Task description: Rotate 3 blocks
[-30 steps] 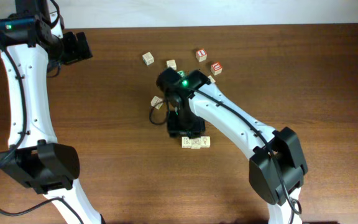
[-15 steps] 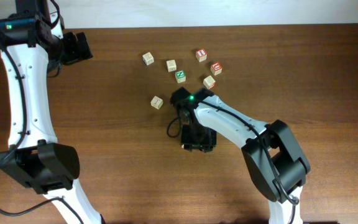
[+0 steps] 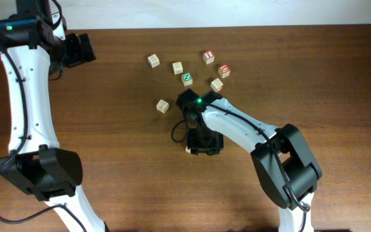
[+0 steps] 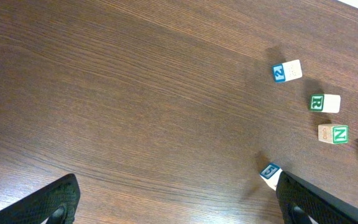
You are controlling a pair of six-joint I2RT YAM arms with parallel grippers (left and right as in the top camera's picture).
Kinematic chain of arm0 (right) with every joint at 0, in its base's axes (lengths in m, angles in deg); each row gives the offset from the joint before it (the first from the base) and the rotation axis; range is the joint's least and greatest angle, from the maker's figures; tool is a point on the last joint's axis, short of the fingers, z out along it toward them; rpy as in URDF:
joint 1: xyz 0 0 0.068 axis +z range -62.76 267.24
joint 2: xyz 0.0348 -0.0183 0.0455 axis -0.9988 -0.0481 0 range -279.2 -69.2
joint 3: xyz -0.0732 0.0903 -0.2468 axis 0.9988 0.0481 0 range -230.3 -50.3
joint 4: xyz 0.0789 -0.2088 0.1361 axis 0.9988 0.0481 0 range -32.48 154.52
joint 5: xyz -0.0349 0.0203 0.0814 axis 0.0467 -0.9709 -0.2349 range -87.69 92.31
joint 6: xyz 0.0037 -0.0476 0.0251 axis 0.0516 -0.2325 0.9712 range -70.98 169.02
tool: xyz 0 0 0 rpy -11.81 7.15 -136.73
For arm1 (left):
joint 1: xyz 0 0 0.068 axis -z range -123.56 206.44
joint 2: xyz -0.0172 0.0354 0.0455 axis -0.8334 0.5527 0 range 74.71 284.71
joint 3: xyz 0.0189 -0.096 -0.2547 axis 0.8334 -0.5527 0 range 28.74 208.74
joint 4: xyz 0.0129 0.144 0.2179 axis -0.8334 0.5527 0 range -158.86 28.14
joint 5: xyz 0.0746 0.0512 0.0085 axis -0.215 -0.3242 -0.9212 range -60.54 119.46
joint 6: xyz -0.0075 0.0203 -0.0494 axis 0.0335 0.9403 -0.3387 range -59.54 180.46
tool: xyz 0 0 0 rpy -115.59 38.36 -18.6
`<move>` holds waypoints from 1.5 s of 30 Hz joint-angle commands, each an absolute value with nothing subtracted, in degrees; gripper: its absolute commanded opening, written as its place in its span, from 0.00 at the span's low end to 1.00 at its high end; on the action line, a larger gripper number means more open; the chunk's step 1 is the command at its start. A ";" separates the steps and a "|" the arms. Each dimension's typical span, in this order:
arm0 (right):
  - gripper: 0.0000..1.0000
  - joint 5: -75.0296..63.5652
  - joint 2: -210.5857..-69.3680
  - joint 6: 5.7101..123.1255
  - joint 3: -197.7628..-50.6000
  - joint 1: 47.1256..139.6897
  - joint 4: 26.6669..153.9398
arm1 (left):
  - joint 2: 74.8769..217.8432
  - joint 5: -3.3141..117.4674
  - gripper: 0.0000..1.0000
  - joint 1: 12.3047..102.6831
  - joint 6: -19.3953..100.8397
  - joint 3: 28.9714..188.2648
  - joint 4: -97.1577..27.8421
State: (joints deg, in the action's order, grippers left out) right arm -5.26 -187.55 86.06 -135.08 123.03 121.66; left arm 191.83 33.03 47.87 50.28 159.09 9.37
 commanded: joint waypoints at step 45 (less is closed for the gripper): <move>0.25 -0.43 -193.27 83.87 -142.71 131.32 120.72 | 192.03 29.62 0.99 48.02 49.80 159.13 9.79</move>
